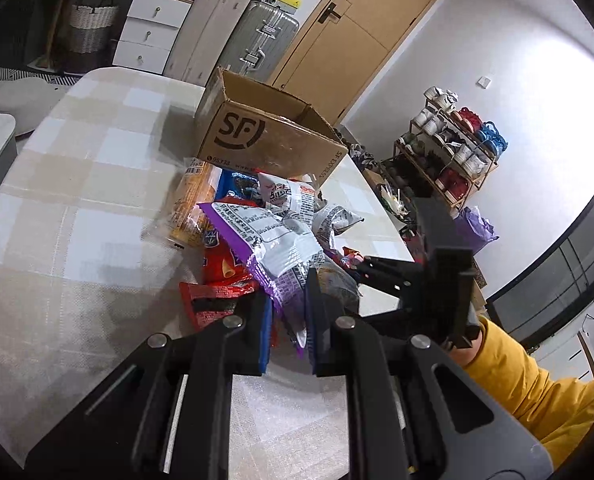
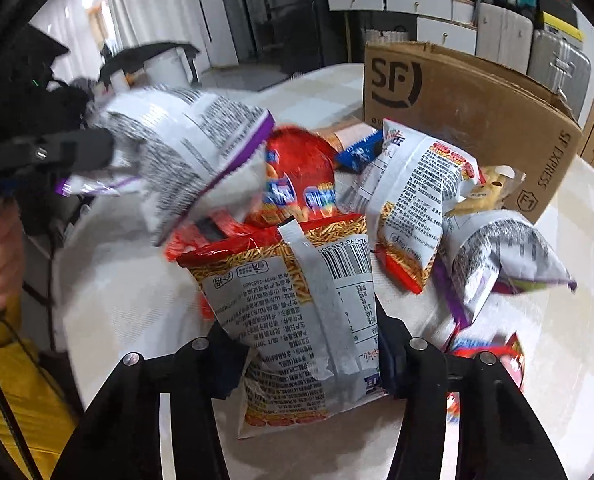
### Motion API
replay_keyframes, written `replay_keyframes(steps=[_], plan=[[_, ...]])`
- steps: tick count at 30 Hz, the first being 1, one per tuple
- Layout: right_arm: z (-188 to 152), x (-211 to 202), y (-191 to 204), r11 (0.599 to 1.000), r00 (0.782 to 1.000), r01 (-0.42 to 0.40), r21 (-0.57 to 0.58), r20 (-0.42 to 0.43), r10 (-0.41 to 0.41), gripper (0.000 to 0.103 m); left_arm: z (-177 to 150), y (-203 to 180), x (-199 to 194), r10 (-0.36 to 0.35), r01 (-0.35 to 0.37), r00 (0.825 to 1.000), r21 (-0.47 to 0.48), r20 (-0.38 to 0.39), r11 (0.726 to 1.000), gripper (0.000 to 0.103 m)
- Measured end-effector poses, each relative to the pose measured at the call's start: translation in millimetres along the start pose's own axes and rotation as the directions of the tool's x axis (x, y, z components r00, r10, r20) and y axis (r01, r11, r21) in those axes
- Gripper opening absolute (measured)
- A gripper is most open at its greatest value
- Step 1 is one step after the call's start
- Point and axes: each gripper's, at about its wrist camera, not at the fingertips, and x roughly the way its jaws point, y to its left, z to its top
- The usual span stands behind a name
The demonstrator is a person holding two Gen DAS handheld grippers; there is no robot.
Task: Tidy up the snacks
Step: 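Carry both held bags up and over the cardboard box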
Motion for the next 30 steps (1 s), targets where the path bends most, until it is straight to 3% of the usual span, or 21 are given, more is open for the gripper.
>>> replay_keyframes(steps=[10, 19, 22, 30], plan=[[-22, -64, -3, 0.985, 0.979, -0.116, 0.129, 0.183, 0.091, 0.053, 4, -12, -13, -0.009, 0.009, 1.0, 0.017, 0.026, 1.0, 0.01], [-16, -125, -19, 0.95, 0.922, -0.216, 0.227, 0.366, 0.122, 0.053, 25, -33, -34, -0.017, 0.011, 0.996, 0.063, 0.082, 0.998, 0.01], [-7, -143, -21, 0.944, 0.907, -0.229, 0.238, 0.404, 0.119, 0.053, 38, -41, -39, -0.017, 0.008, 0.995, 0.086, 0.101, 0.996, 0.011], [61, -173, -21, 0.949, 0.885, -0.201, 0.241, 0.46, 0.071, 0.053, 82, -64, -42, -0.004, -0.018, 0.989, 0.148, 0.147, 0.989, 0.011]])
